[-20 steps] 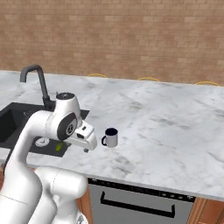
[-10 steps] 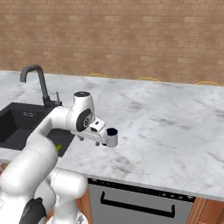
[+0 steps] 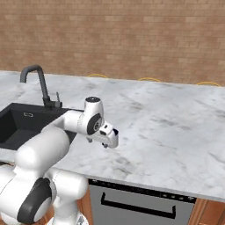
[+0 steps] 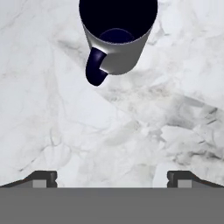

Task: Clear the mugs and bowl far away from the sink.

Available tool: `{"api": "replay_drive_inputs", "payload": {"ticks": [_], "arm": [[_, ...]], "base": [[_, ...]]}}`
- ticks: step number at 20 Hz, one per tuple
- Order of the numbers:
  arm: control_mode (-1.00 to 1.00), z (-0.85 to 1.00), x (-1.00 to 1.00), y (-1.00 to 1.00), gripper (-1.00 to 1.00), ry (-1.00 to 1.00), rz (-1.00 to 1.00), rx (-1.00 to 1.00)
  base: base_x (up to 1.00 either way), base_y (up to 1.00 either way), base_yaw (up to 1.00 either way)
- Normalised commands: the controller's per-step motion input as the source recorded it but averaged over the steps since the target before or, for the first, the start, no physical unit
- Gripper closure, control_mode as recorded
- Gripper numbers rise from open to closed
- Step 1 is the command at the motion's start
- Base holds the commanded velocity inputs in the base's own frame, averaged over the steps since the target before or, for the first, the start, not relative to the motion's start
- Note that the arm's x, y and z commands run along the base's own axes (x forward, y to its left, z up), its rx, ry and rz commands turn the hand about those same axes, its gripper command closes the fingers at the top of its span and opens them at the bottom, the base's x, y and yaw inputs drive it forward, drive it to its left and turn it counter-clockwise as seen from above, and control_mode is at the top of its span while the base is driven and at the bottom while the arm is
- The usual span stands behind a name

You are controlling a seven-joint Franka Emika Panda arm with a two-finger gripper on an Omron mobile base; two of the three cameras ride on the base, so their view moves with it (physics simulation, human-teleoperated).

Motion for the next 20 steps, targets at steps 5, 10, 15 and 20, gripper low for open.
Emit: {"api": "replay_drive_inputs", "payload": {"ticks": [5, 10, 15, 20], "arm": [[-1.00, -0.15, 0.30, 0.00, -1.00, -0.09, -0.05, -0.01], [-1.00, -0.12, 0.29, 0.00, -1.00, -0.05, -0.08, -0.01], [-1.00, -0.17, 0.37, 0.00, -1.00, -0.01, -0.09, -0.02], [-1.00, -0.09, 0.30, 0.00, -1.00, -0.01, -0.10, -0.03]], "base": [[0.00, 0.00, 0.00], [0.00, 0.00, 0.00], [0.00, 0.00, 0.00], [0.00, 0.00, 0.00]]}}
